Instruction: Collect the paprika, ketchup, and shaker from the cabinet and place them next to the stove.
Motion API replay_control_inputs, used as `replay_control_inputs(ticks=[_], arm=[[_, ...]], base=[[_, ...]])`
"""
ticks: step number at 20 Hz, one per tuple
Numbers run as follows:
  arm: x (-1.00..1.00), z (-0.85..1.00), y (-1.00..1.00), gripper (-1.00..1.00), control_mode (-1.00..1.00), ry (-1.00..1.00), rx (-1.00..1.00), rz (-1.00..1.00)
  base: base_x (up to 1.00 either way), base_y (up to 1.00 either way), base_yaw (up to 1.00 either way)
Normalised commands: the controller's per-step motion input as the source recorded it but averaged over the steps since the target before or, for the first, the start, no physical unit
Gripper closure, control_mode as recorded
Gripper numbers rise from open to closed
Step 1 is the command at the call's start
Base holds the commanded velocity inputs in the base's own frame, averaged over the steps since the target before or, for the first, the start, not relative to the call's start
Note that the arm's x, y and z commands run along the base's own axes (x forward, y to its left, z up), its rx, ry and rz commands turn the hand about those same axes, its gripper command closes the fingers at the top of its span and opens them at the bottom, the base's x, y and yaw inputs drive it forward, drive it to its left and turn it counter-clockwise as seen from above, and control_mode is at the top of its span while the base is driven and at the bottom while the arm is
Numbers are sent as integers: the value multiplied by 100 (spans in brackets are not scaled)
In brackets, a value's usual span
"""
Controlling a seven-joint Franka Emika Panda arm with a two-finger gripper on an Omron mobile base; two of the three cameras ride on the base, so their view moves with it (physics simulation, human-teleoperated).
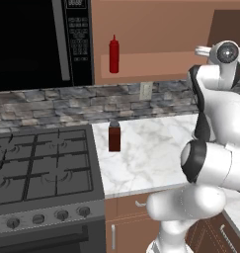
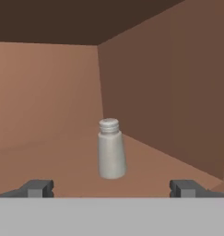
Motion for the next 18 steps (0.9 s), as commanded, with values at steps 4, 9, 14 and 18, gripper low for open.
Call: replay_control_inputs(ticks=[4,9,14,18], arm=[[11,-1,-9,-100,-100,0,-6,0],[17,-4,-1,-100,-100,0,-7,0],[15,-6,0,-100,-100,0,-4,0],[20,-2,0,-100,-100,0,0,0]], base=[[0,0,0],[0,0,0],[0,0,0],[0,0,0]])
